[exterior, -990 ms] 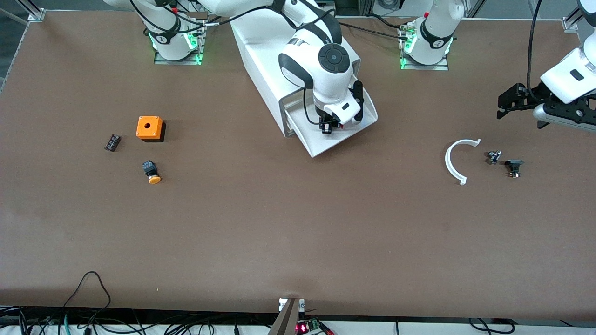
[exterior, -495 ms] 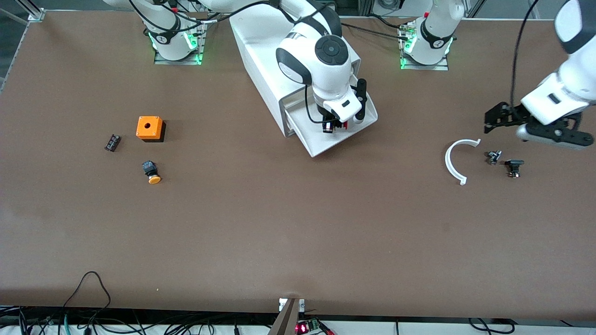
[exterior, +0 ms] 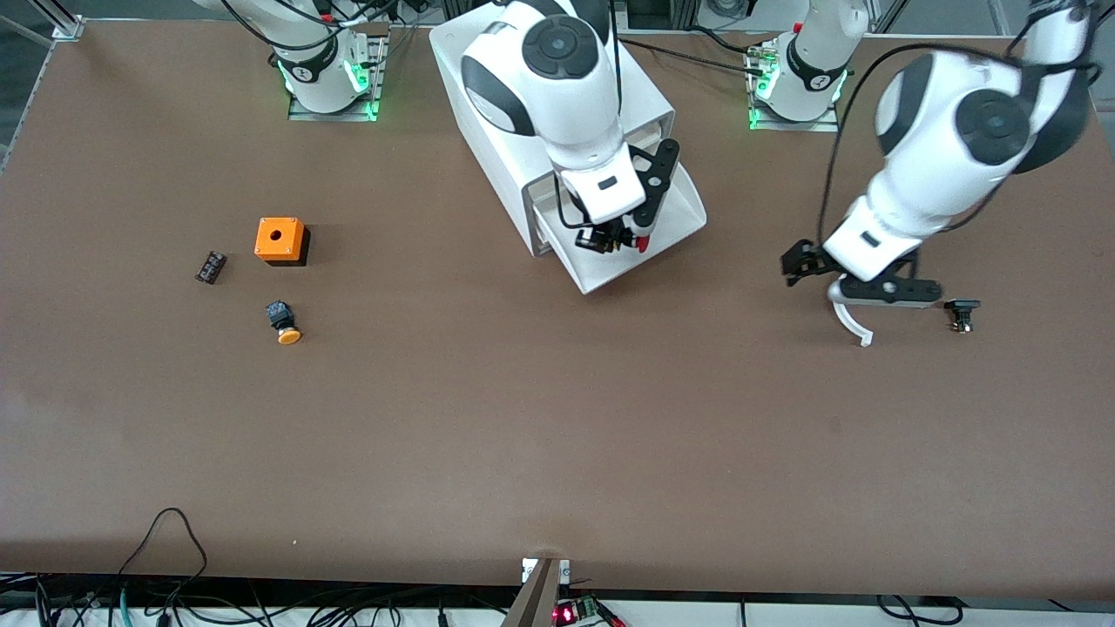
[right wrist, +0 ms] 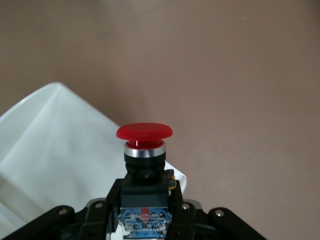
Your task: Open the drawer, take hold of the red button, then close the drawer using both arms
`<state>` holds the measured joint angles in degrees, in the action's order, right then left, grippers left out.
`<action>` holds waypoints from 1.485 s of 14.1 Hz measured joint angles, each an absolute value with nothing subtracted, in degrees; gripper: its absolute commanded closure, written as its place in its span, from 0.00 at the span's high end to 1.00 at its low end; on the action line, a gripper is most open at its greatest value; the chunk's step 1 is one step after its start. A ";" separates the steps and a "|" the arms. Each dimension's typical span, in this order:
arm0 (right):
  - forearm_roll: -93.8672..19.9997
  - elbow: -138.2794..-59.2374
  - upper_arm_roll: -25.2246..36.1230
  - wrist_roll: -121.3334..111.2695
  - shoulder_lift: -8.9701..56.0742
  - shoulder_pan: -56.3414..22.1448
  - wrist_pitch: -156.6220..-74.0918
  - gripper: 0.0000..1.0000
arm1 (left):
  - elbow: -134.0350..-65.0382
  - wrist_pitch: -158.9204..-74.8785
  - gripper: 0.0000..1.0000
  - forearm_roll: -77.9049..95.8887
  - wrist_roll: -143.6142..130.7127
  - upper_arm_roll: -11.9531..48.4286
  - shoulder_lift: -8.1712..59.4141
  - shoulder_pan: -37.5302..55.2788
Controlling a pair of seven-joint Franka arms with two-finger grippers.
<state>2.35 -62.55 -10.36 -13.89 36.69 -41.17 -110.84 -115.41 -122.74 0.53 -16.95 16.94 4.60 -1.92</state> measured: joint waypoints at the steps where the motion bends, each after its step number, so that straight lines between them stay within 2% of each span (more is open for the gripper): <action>1: 2.35 -62.54 -9.30 -10.97 36.05 -40.64 -110.53 0.22 | -116.65 -125.44 1.00 0.53 -20.33 18.48 5.59 -1.81; 6: 2.34 -64.11 -5.83 -4.37 34.27 -31.70 -102.70 0.23 | -122.94 -138.54 1.00 0.53 -33.01 21.54 10.65 0.81; 9: 2.32 -71.68 -3.53 -1.04 31.46 -26.92 -101.95 0.23 | -125.32 -142.67 1.00 0.53 -39.74 23.93 12.27 2.34; 14: 2.32 -84.65 -2.84 0.66 27.48 -17.50 -102.03 0.25 | -127.65 -143.03 1.00 1.27 -42.28 25.57 13.62 4.08; 17: 2.35 -91.81 -2.82 0.28 26.07 -14.02 -105.77 0.26 | -128.47 -143.03 1.00 5.83 -46.60 29.67 13.80 4.82; 21: 2.87 -103.38 -2.81 -1.75 22.88 -10.84 -115.85 0.30 | -130.19 -140.92 1.00 6.79 -50.19 34.28 13.36 4.93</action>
<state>2.87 -103.38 -2.81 -1.75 22.88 -10.84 -115.85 -130.19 -140.92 6.79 -50.19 34.28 13.36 4.93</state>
